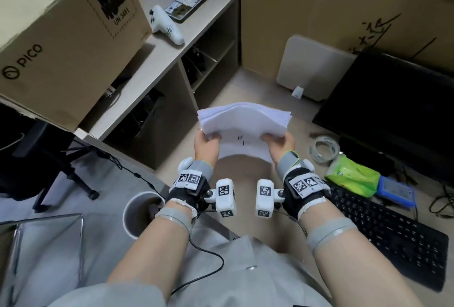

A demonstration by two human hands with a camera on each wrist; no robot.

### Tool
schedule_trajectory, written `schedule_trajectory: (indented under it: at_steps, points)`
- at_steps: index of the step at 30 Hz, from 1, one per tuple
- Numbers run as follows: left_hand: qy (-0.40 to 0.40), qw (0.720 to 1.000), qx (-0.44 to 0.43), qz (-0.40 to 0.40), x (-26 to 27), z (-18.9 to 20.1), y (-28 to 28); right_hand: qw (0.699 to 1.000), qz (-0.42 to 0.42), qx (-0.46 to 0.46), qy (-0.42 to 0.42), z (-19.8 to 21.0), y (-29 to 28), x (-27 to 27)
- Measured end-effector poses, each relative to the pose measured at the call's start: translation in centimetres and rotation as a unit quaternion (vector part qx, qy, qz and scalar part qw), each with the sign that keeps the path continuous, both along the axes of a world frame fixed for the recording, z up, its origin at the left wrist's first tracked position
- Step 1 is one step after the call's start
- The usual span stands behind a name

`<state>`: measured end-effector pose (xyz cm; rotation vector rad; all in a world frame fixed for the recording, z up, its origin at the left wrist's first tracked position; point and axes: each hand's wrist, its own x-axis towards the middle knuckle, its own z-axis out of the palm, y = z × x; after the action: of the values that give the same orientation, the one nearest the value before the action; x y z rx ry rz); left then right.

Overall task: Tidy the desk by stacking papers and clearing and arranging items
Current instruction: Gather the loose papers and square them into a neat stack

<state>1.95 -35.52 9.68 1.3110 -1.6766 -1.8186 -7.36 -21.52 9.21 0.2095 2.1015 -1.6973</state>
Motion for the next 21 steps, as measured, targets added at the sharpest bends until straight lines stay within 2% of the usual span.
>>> schedule_trajectory:
  at_steps: [2, 5, 8, 11, 12, 16, 18, 21]
  points:
    - [0.043, 0.998, -0.027, 0.025, -0.7, 1.1, -0.5, 0.999, -0.014, -0.036, 0.011, 1.2, -0.7, -1.0]
    - [0.073, 0.995, -0.053, 0.048, -1.1, 1.6, -1.4, 1.0, -0.016, -0.024, 0.009, 1.7, -1.0, -2.1]
    - [0.04, 0.997, -0.052, 0.042, -0.6, 1.1, -1.3, 1.0, 0.005, 0.013, 0.0, 0.6, -0.6, -1.6]
    - [-0.015, 0.999, -0.037, 0.032, 0.3, -0.4, -0.9, 0.983, 0.09, 0.152, -0.047, -1.2, 0.2, -0.8]
    - [-0.034, 0.998, -0.028, 0.034, 0.4, -0.8, -1.0, 0.978, 0.099, 0.167, -0.073, -1.7, 0.5, -0.7]
    - [-0.077, 0.996, 0.02, 0.033, 0.2, -0.1, -1.5, 0.987, 0.009, 0.053, -0.154, -1.4, 0.7, -0.3]
    - [-0.052, 0.997, 0.034, 0.037, 0.1, 0.4, -1.5, 0.989, 0.004, 0.035, -0.142, -1.1, 0.3, -0.4]
    - [-0.002, 0.998, 0.045, 0.04, 0.2, 1.4, -1.6, 0.99, 0.035, 0.113, -0.071, -0.4, -0.1, -1.1]
